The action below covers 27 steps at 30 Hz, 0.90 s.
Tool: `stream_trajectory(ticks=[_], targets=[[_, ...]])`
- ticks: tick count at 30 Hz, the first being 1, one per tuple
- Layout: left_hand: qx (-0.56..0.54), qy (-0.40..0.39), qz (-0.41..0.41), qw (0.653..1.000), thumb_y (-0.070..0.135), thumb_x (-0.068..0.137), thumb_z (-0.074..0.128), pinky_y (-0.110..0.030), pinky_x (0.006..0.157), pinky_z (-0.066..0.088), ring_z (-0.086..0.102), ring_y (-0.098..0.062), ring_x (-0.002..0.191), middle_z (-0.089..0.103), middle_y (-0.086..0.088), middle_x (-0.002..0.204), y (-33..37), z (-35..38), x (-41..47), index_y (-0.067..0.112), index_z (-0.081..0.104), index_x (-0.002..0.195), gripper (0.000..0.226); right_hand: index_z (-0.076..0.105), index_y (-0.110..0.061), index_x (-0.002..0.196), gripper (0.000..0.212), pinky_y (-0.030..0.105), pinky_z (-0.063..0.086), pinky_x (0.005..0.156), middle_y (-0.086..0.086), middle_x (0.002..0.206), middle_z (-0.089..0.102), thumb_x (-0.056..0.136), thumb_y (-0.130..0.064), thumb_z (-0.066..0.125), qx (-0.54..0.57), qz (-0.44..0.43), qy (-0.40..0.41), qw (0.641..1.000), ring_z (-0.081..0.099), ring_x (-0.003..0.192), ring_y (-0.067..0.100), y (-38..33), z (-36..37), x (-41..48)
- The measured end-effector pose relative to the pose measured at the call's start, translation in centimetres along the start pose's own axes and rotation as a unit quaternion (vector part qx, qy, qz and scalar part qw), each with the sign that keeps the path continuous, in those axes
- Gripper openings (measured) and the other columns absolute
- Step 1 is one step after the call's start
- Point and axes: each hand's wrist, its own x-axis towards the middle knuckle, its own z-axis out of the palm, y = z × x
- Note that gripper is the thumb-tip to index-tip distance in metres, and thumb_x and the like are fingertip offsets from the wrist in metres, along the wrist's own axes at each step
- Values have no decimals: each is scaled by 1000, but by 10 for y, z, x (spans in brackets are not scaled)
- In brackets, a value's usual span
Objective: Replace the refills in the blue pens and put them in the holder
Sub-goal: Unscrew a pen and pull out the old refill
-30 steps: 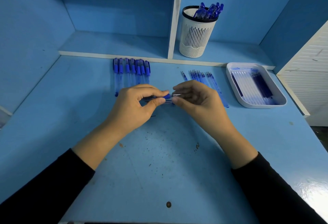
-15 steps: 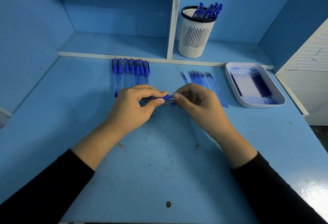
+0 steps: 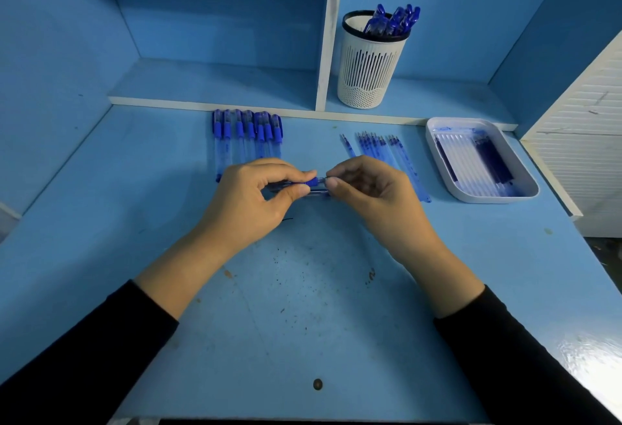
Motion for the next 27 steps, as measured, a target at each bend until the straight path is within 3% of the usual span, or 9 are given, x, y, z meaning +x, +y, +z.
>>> stream_trajectory(ticks=[4, 10, 15, 21, 24, 27], targets=[[-3, 5, -6, 1000, 7, 84, 75, -14, 77, 50, 66, -3, 84, 71, 14, 92, -2, 0, 0, 11, 77, 100, 17, 69, -6, 88, 9, 19, 52, 78, -1, 81, 71, 83, 1, 71, 52, 20, 42, 998, 66, 75, 8, -2, -4, -1], [-9, 22, -20, 1000, 6, 84, 75, -18, 81, 53, 68, -10, 84, 74, 4, 96, -3, -2, -1, 13, 77, 99, 17, 74, -14, 88, 14, 25, 53, 84, 1, 81, 73, 84, -1, 70, 103, 53, 88, 989, 66, 79, 13, -4, -13, -4], [-4, 32, -23, 999, 4, 84, 75, -16, 80, 53, 68, -12, 82, 74, 4, 96, -4, -2, -2, 12, 77, 99, 17, 67, -14, 81, 11, 14, 46, 66, -5, 74, 66, 82, -6, 74, -88, 31, 78, 993, 58, 67, 4, 3, -15, -11], [-4, 25, -28, 999, 4, 84, 75, -11, 79, 49, 67, -5, 83, 72, 9, 91, -2, -1, -5, 12, 77, 98, 17, 67, -15, 81, 9, 16, 48, 66, -2, 71, 64, 81, -8, 73, -231, -10, 39, 972, 58, 66, 11, 9, -9, -14], [0, 15, -24, 1000, 6, 84, 75, -14, 79, 51, 67, -4, 84, 72, 10, 92, -2, 0, -7, 13, 77, 100, 18, 67, -12, 83, 8, 26, 53, 72, 1, 72, 64, 80, -7, 72, -276, -30, 21, 960, 60, 70, 19, 8, -7, -15], [5, 11, -23, 1000, 7, 85, 75, -19, 80, 54, 67, -8, 85, 73, 6, 94, -2, 0, -8, 14, 77, 102, 19, 67, -9, 86, 9, 26, 52, 74, 1, 75, 63, 79, -5, 73, -294, -46, 15, 955, 61, 72, 19, 8, -6, -15]])
